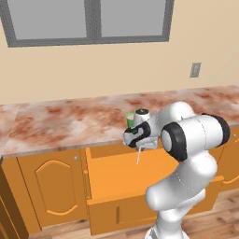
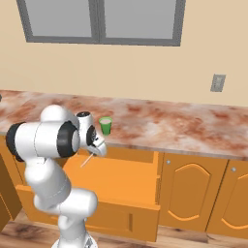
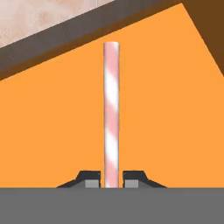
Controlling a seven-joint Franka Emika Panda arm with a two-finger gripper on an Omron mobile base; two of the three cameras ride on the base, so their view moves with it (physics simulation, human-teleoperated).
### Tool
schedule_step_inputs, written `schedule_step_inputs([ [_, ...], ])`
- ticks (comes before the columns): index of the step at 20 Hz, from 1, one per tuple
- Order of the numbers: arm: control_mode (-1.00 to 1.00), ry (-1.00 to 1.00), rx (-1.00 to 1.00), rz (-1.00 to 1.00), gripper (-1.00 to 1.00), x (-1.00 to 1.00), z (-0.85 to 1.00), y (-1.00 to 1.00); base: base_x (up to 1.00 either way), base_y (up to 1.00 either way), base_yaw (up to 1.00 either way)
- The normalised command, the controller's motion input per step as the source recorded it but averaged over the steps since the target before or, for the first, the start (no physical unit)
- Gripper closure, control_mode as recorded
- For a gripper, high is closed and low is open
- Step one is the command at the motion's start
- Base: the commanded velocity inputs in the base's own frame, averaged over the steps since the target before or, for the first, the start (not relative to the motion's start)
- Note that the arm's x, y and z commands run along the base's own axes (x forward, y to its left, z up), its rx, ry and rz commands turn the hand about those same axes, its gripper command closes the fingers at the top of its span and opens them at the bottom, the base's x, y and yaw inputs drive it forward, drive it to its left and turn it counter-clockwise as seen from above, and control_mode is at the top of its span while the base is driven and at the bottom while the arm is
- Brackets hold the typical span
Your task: Pick up the straw from the right drawer and put it inside the smoothie cup.
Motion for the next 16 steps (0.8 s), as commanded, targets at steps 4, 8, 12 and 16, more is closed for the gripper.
schedule_step_inputs([
  [4,-1.0,-0.12,0.02,0.02,1.0,0.0,1.0,-0.33,0.0,0.0,0.0],
  [8,-1.0,-0.06,0.0,0.08,1.0,0.0,1.0,-0.28,0.0,0.0,0.0],
  [12,-1.0,-0.03,0.03,0.18,1.0,0.01,0.93,-0.18,0.0,0.0,0.0],
  [16,-1.0,-0.13,0.1,0.31,1.0,0.15,0.63,-0.17,0.0,0.0,0.0],
])
